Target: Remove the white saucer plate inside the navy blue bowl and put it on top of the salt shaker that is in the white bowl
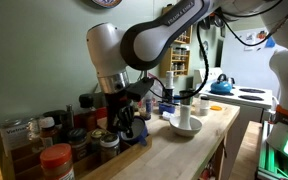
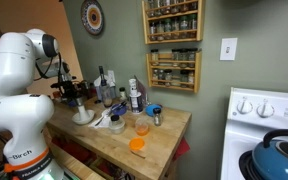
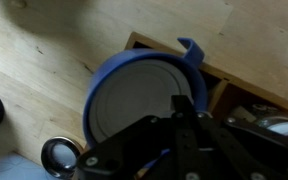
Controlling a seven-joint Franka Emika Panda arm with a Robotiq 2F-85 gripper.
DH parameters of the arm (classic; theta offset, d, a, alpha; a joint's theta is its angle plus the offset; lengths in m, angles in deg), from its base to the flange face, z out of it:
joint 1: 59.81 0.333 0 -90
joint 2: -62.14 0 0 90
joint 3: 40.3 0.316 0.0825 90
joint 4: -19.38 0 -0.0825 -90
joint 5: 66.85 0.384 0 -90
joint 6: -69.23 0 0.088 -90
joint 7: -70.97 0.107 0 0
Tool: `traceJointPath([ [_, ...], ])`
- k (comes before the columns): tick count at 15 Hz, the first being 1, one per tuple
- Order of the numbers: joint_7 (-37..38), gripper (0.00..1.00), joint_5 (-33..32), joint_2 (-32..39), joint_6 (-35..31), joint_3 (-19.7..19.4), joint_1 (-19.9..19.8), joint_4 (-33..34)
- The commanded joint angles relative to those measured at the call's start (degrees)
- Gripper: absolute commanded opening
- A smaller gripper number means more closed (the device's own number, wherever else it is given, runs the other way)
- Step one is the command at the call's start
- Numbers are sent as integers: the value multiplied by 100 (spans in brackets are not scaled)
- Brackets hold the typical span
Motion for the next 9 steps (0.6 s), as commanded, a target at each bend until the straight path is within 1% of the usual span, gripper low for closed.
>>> traceJointPath([
  [1, -101, 0, -7, 143, -104, -74, 45, 78],
  [9, -208, 0, -13, 77, -66, -52, 152, 103],
])
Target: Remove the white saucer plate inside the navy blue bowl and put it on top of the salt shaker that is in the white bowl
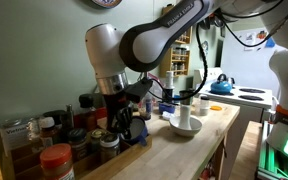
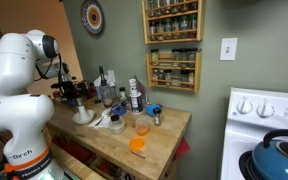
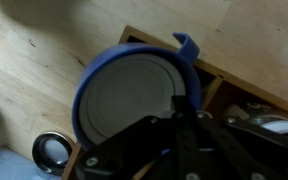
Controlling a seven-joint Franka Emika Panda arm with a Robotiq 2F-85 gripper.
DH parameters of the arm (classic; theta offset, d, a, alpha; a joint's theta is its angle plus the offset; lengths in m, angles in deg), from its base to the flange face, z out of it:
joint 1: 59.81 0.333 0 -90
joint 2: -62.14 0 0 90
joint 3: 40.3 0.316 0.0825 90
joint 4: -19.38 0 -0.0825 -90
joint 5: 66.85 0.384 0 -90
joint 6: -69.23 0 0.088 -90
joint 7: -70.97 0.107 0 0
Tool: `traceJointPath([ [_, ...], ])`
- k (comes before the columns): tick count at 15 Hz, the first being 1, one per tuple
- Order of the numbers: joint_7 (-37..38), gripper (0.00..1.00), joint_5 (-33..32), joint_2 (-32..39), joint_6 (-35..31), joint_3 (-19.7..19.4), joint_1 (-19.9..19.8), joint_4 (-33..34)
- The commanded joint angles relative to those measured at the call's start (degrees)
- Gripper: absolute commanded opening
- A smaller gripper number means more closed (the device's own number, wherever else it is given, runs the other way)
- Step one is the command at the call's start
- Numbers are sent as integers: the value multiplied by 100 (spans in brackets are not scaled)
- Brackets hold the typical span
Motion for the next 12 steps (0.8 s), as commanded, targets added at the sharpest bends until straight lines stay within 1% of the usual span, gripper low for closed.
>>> traceJointPath([
  [1, -120, 0, -3, 49, 25, -27, 105, 77],
  [8, -143, 0, 15, 258, 164, -90, 112, 235],
  [12, -213, 0, 62, 587, 312, -158, 53, 477],
])
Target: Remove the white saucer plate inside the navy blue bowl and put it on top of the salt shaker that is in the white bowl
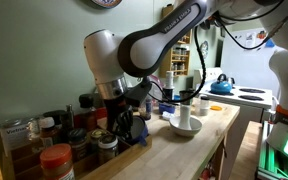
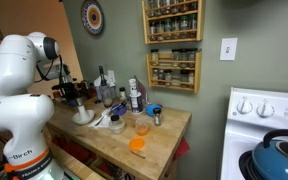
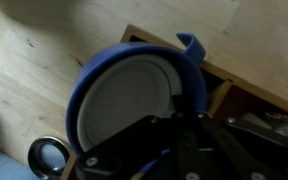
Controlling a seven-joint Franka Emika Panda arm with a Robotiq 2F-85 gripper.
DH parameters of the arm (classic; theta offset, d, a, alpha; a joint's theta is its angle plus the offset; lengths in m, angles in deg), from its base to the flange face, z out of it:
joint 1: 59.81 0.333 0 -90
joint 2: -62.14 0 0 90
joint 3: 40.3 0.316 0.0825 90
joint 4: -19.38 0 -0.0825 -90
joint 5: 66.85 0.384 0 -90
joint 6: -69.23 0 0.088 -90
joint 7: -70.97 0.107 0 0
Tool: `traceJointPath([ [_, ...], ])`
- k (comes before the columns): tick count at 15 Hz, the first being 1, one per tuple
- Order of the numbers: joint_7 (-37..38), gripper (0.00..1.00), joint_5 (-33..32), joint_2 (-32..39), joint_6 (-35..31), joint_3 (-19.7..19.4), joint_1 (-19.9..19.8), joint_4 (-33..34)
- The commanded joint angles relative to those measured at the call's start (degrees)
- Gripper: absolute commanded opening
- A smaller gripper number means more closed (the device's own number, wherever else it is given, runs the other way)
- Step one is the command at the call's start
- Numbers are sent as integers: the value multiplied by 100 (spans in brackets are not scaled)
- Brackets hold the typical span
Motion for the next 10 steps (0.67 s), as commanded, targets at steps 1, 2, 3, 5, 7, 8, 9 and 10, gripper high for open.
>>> traceJointPath([
  [1, -67, 0, 5, 479, 280, -147, 18, 408],
  [2, -22, 0, -23, 562, 333, -205, 28, 462],
  [3, -18, 0, -22, 605, 424, -238, 22, 528],
  [5, 17, 0, -13, 658, 565, -265, 32, 667],
  [7, -8, 0, 26, 663, 634, -237, 26, 741],
  [8, -26, 0, 40, 632, 669, -216, 33, 755],
  [9, -66, 0, 79, 569, 651, -172, 27, 726],
  [10, -99, 0, 92, 511, 612, -142, 28, 691],
])
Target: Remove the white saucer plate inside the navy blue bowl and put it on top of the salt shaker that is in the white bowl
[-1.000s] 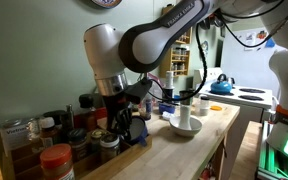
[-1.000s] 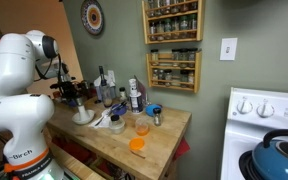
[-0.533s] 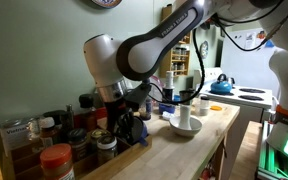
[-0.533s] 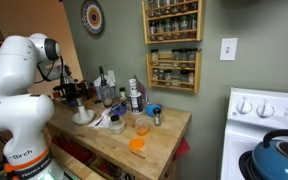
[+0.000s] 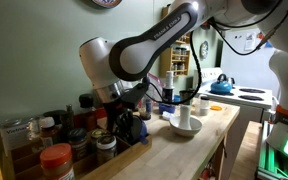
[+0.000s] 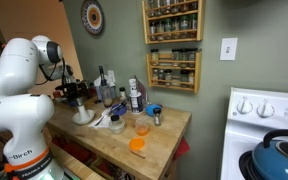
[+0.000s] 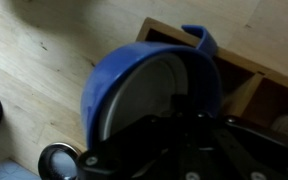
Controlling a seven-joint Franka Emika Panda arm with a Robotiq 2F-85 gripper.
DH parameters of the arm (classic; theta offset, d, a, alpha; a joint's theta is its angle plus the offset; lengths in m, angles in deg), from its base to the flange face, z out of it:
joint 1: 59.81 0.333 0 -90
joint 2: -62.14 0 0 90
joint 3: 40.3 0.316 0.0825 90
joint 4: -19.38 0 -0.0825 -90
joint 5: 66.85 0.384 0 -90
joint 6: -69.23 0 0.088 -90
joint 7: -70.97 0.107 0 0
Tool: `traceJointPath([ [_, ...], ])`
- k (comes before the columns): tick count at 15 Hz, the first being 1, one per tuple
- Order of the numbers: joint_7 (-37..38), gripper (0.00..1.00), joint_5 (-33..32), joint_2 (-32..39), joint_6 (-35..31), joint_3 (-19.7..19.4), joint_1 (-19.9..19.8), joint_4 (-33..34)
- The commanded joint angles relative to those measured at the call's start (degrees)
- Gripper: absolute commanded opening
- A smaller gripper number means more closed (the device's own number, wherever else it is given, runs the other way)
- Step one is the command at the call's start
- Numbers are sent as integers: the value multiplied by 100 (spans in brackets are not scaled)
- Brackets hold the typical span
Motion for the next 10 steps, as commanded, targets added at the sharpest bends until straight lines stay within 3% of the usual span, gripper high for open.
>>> traceJointPath([
  [1, -123, 0, 61, -12, -43, 28, 29, 29],
  [10, -78, 0, -248, -755, -171, 59, 359, -304],
])
